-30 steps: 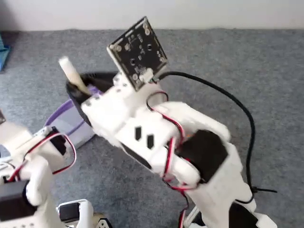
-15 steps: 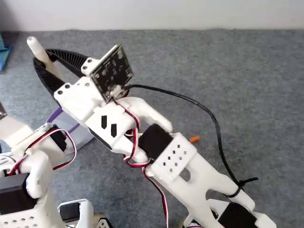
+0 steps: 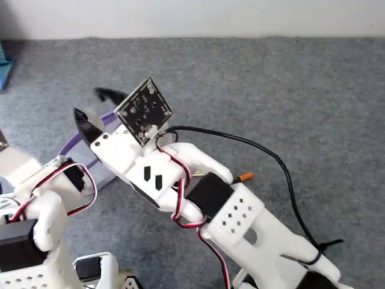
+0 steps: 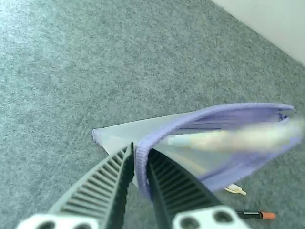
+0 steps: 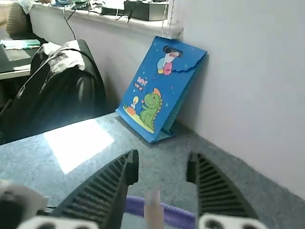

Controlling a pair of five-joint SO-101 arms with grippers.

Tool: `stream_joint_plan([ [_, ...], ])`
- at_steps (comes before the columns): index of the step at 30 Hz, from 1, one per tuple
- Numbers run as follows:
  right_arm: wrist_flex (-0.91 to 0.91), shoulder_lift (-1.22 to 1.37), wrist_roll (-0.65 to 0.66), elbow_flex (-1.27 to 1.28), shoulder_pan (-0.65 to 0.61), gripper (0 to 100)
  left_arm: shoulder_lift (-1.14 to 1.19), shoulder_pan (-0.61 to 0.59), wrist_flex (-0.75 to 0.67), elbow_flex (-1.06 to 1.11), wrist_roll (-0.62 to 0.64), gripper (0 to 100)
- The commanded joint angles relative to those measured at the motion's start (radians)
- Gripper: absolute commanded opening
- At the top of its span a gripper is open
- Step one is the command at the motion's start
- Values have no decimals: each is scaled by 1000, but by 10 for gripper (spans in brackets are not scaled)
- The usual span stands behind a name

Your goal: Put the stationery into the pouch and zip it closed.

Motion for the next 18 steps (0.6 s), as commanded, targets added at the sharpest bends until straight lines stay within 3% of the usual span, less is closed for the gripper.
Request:
stream_joint_plan([
  [1,61,-84,9,-11,13,246,11,2,15,-31,9,13],
  [7,338,-157,2,-43,125,139,9,-2,15,-31,9,13],
  [18,895,-10,-278,-26,593,127,9,-2,15,-31,9,13],
])
